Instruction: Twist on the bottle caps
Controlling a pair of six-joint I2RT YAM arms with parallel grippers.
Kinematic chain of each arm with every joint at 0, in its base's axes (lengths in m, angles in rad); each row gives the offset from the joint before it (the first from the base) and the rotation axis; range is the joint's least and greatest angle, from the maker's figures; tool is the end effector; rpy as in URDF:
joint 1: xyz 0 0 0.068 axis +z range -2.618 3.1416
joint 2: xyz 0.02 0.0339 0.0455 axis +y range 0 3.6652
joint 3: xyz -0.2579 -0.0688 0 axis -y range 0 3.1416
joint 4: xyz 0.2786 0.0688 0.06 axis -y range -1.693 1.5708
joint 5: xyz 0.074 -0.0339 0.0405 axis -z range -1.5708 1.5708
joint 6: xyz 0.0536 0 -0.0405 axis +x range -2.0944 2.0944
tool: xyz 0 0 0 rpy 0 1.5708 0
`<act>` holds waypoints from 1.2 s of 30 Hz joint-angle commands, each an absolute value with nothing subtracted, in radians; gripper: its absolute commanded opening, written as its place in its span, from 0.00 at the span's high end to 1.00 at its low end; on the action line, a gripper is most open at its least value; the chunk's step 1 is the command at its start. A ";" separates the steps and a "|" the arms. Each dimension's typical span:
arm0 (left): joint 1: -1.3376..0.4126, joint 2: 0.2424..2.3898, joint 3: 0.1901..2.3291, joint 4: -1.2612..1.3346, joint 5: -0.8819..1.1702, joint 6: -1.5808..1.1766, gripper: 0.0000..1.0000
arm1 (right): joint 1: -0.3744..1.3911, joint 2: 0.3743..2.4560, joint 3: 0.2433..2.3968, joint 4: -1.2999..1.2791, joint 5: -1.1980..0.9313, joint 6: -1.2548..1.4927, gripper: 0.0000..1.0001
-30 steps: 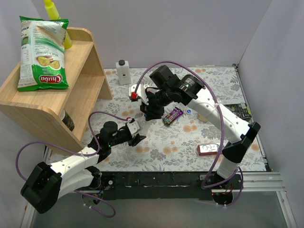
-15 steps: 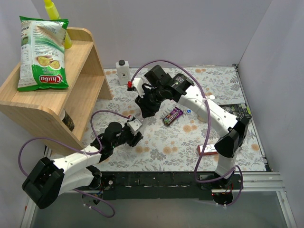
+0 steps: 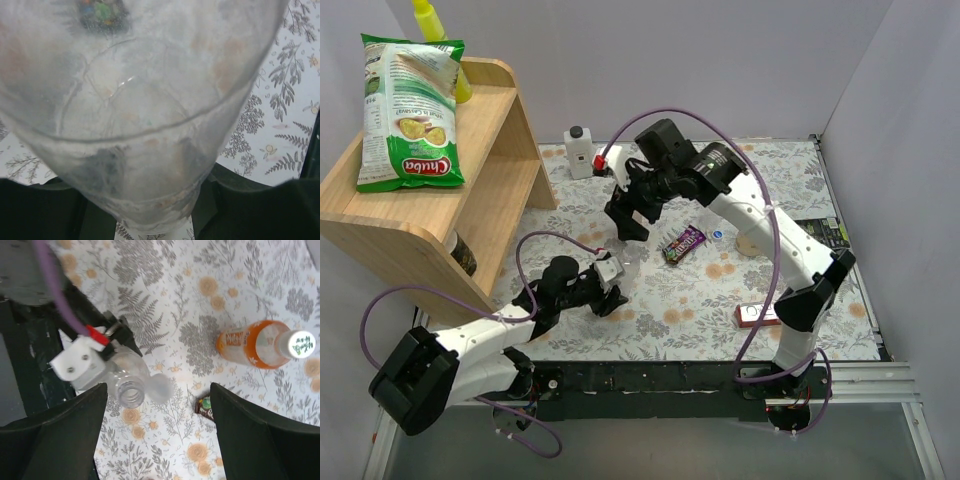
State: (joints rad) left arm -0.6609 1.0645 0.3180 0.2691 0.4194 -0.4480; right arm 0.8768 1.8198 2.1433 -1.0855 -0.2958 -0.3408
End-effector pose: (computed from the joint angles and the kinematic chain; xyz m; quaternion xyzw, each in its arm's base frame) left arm 0.1835 -0.1703 0.1374 0.1964 0.8193 -0.4189 0.3387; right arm 0.2562 0.3323 0.4224 -0.5676 0.7128 0.2337 0.3394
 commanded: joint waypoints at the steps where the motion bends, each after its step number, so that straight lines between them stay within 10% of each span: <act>1: -0.652 1.103 0.380 0.213 0.558 -0.347 1.00 | 0.877 1.630 2.092 -1.080 -0.523 -0.484 0.11; 21: -0.643 0.767 0.456 -0.126 0.453 -0.439 1.00 | 0.778 1.373 1.357 -0.709 -0.390 -0.761 0.49; 36: -0.637 0.612 0.572 -0.380 0.348 -0.400 1.00 | 0.729 1.616 1.252 -0.508 -0.394 -0.960 0.52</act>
State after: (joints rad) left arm -0.6407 0.6682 0.5270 -0.3016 0.3786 -0.4160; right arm 0.7700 1.5051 1.2060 -0.5632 -0.3920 -0.9016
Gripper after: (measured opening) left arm 0.456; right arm 0.489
